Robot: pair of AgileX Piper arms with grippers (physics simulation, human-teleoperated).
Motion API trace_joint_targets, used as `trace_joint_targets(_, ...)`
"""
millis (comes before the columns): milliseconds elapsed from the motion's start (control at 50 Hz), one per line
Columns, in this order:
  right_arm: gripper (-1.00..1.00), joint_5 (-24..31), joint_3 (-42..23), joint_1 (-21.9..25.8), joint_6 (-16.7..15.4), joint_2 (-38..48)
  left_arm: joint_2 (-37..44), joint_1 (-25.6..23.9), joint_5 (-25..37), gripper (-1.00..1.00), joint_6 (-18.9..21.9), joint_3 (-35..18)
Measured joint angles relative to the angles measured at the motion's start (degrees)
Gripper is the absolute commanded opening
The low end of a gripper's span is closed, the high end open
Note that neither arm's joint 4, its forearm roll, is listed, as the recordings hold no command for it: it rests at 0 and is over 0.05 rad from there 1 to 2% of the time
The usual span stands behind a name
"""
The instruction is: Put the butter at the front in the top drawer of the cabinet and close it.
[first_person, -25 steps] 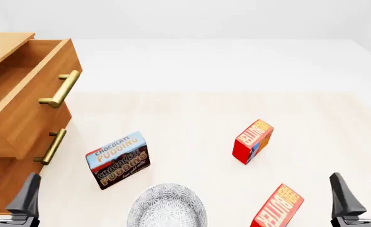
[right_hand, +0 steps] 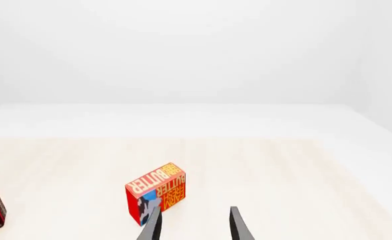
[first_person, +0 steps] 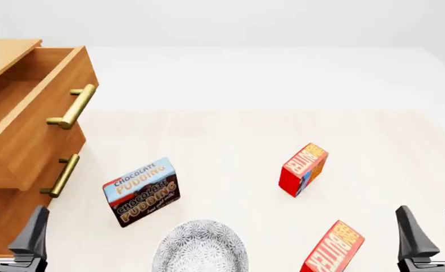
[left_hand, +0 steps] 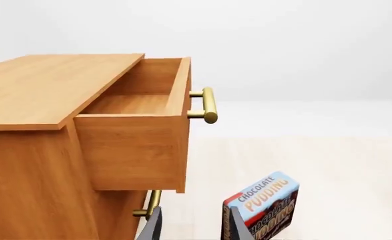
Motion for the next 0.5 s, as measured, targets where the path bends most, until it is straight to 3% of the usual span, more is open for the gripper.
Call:
trace_joint_targets(220,1.0,-0.03,-0.05,-0.01,-0.01,0.06,-0.74,1.2,2.87,1.0,-1.25,-2.71)
trace_joint_targets(500,1.0,-0.04,-0.07,-0.02,-0.02,0.09,-1.03,4.57,18.4,1.0,-2.73,-17.47)
